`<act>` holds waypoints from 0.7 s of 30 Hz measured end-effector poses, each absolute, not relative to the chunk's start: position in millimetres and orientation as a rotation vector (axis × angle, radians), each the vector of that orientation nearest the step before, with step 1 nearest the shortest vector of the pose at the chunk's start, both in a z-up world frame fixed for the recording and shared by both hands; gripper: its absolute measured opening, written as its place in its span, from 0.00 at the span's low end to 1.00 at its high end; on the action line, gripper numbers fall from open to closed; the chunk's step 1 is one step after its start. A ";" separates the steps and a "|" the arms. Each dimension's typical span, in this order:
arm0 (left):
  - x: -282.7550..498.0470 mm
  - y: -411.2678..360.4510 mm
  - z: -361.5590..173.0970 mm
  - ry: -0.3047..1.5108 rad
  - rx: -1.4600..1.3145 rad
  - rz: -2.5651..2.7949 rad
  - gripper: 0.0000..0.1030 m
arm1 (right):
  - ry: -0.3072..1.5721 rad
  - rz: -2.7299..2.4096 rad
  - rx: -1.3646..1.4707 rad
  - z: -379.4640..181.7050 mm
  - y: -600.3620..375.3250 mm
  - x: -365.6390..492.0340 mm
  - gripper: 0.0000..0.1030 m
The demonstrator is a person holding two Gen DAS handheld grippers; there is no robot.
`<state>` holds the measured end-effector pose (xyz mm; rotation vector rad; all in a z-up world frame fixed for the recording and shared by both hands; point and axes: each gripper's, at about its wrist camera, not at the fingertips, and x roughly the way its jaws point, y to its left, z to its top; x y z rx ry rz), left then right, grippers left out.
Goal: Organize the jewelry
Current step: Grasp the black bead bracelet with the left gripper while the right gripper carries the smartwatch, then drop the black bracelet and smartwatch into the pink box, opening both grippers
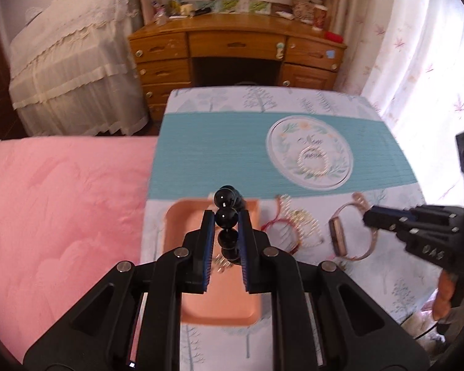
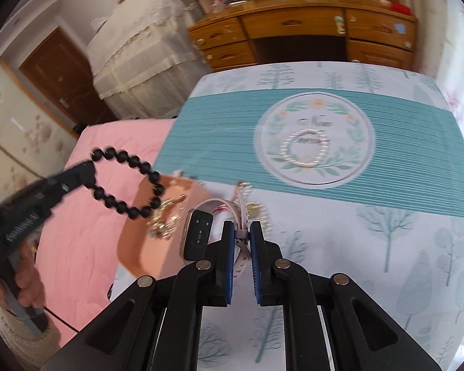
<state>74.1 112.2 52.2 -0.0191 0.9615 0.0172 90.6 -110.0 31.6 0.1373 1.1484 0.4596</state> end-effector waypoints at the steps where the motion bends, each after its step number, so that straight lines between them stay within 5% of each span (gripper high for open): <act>1: 67.1 116.5 43.0 0.976 -0.023 0.027 0.12 | 1.150 0.471 0.129 32.1 -103.3 87.5 0.10; 15: 25.9 142.8 -73.6 1.136 -0.289 -0.027 0.13 | 1.183 0.594 0.086 18.5 -3.6 97.9 0.10; 19: 20.0 151.4 -81.0 1.149 -0.382 -0.010 0.40 | 1.191 0.629 0.079 8.3 29.2 108.7 0.10; 21: 17.2 154.1 -78.3 1.131 -0.398 0.010 0.41 | 1.198 0.633 0.069 0.7 46.7 114.5 0.10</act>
